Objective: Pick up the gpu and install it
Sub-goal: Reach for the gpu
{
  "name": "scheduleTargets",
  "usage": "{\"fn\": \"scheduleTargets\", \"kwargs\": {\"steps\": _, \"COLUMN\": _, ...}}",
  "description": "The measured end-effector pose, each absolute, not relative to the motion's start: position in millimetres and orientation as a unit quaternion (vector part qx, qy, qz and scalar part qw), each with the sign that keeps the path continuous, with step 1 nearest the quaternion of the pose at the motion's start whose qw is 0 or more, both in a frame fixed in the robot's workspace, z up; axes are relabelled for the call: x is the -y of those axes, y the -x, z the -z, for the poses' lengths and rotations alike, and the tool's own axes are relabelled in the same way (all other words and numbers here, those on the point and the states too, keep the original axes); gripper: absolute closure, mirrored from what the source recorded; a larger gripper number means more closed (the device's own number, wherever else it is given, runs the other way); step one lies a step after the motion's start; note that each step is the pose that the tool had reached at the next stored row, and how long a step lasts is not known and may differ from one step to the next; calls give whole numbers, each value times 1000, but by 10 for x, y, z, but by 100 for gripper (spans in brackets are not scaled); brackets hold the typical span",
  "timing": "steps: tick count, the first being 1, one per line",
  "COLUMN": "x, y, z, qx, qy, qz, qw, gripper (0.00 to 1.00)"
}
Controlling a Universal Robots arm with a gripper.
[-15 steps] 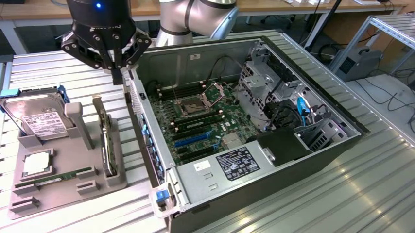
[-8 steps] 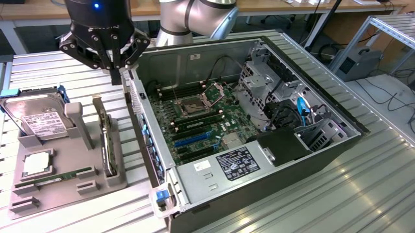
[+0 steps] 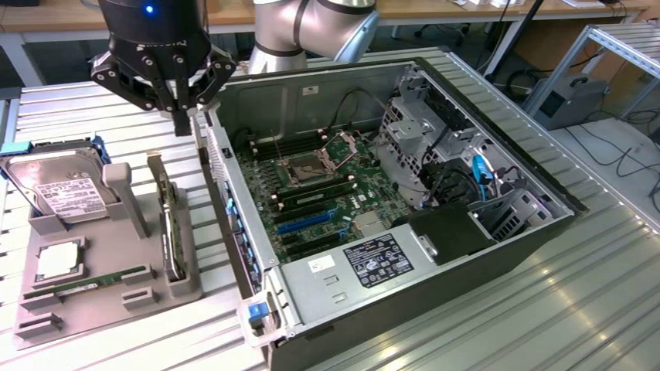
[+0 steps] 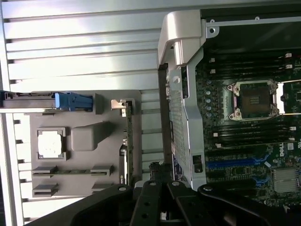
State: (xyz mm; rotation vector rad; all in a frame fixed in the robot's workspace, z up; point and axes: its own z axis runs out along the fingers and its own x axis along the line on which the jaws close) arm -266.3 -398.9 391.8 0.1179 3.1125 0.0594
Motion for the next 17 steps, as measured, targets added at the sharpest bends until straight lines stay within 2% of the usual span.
{"fn": "scheduleTargets", "kwargs": {"steps": 17, "x": 3989, "y": 2764, "z": -3914, "qx": -999, "qy": -38, "qz": -19, "qw": 13, "gripper": 89}}
